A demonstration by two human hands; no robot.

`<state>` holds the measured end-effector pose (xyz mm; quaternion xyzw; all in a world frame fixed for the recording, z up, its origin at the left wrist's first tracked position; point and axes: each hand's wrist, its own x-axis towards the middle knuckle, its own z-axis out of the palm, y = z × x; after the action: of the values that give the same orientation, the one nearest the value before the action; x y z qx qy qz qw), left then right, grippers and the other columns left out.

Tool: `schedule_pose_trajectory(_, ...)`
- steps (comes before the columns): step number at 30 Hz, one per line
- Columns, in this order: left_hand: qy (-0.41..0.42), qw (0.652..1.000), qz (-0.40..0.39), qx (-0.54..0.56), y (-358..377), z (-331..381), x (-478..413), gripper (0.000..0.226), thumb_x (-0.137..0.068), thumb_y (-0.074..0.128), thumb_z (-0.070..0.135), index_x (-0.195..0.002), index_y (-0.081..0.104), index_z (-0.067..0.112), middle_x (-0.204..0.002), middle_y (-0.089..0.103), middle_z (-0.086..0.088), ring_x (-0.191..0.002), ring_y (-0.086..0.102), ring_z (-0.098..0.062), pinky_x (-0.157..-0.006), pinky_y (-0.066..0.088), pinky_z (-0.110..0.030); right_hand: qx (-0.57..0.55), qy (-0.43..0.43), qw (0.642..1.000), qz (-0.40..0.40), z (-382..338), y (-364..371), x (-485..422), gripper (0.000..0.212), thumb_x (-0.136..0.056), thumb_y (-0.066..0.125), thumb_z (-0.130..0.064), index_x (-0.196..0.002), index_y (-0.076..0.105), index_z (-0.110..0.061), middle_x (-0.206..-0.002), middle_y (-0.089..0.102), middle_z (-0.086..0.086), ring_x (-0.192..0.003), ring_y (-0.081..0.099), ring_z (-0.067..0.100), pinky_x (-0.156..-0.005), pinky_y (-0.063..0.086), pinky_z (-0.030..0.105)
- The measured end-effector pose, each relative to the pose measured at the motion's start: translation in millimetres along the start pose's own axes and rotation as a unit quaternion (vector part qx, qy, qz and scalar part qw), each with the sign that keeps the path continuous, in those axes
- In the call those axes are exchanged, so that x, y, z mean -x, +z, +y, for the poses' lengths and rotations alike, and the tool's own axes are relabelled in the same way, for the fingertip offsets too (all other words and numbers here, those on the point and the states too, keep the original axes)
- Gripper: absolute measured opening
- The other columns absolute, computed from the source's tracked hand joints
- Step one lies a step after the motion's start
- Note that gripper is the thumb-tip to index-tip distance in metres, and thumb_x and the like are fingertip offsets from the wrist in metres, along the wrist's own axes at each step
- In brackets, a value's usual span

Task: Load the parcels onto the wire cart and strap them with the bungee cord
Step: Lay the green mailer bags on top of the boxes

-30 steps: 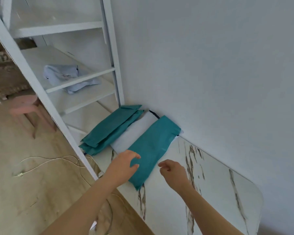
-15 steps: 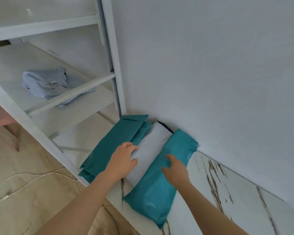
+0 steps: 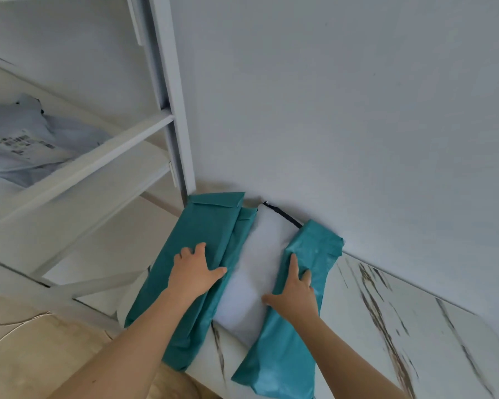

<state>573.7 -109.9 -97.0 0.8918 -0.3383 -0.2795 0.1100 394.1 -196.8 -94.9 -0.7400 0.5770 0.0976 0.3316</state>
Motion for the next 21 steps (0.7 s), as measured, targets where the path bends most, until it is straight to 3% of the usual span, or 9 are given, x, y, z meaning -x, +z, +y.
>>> schedule_pose_trajectory(3, 0.003, 1.0, 0.007, -0.026, -2.4, 0.8, -7.6, 0.084, -0.083, 0.054, 0.059, -0.146, 0.021, 0.016, -0.14, 0.03, -0.016, -0.13, 0.031, -0.034, -0.104, 0.034, -0.039, -0.007, 0.011, 1.0, 0.003, 3.6, 0.0, -3.3, 0.107, -0.077, 0.063, -0.018, -0.148, -0.016, -0.033, -0.157, 0.0, 0.015, -0.13, 0.037, 0.038, -0.087, 0.048, 0.034)
schedule_pose_trajectory(6, 0.009, 0.998, -0.011, -0.053, -1.4, 2.8, -9.0, 0.085, -0.083, 0.053, 0.06, -0.147, 0.019, 0.015, -0.14, 0.028, -0.017, -0.13, 0.03, -0.034, -0.103, 0.034, -0.039, -0.013, 0.004, 1.0, 0.024, 7.6, -1.5, -3.7, 0.101, -0.076, 0.052, -0.006, -0.15, -0.013, -0.032, -0.154, 0.015, 0.012, -0.106, 0.053, 0.032, -0.071, 0.044, 0.03)
schedule_pose_trajectory(9, 0.016, 0.998, -0.021, -0.064, 1.3, 8.1, -4.0, 0.085, -0.083, 0.053, 0.059, -0.147, 0.018, 0.015, -0.14, 0.028, -0.017, -0.129, 0.031, -0.034, -0.103, 0.035, -0.038, -0.027, 0.02, 0.998, 0.045, 15.2, -8.6, -3.7, 0.094, -0.078, 0.049, -0.004, -0.151, -0.007, -0.026, -0.135, 0.041, 0.014, -0.086, 0.054, 0.025, -0.067, 0.045, 0.03)
schedule_pose_trajectory(12, 0.016, 0.998, -0.018, -0.056, 2.6, 12.1, -0.4, 0.084, -0.082, 0.056, 0.058, -0.145, 0.022, 0.014, -0.137, 0.032, -0.016, -0.127, 0.034, -0.033, -0.101, 0.037, -0.037, -0.014, 0.033, 0.998, 0.047, 23.7, -19.7, -1.4, 0.08, -0.078, 0.048, -0.005, -0.149, 0.015, -0.02, -0.115, 0.054, 0.013, -0.086, 0.055, 0.026, -0.067, 0.043, 0.03)
schedule_pose_trajectory(15, 0.009, 0.999, -0.015, -0.051, 3.6, 16.6, 2.2, 0.081, -0.081, 0.058, 0.056, -0.142, 0.026, 0.014, -0.135, 0.035, -0.016, -0.125, 0.037, -0.032, -0.097, 0.039, -0.036, -0.016, 0.032, 0.996, 0.078, 29.9, -31.1, 6.0, 0.045, -0.078, 0.045, -0.005, -0.122, 0.044, -0.015, -0.095, 0.057, 0.009, -0.079, 0.052, 0.025, -0.064, 0.045, 0.03)
schedule_pose_trajectory(17, 0.005, 0.999, -0.019, -0.046, 5.3, 22.2, 4.9, 0.077, -0.081, 0.059, 0.053, -0.139, 0.029, 0.012, -0.132, 0.038, -0.015, -0.121, 0.04, -0.031, -0.093, 0.041, -0.034, -0.016, 0.021, 0.993, 0.112, 33.2, -37.5, 10.2, 0.025, -0.078, 0.045, -0.006, -0.101, 0.045, -0.014, -0.081, 0.053, 0.005, -0.073, 0.051, 0.024, -0.057, 0.042, 0.028)
schedule_pose_trajectory(21, 0.007, 0.999, -0.022, -0.035, 12.2, 33.1, 9.5, 0.065, -0.081, 0.059, 0.045, -0.131, 0.037, 0.011, -0.122, 0.042, -0.014, -0.11, 0.047, -0.03, -0.086, 0.044, -0.032, -0.06, -0.011, 0.982, 0.179, 39.6, -52.1, 13.0, 0.013, -0.079, 0.047, -0.007, -0.089, 0.044, -0.015, -0.074, 0.052, 0.004, -0.069, 0.05, 0.023, -0.054, 0.036, 0.026)
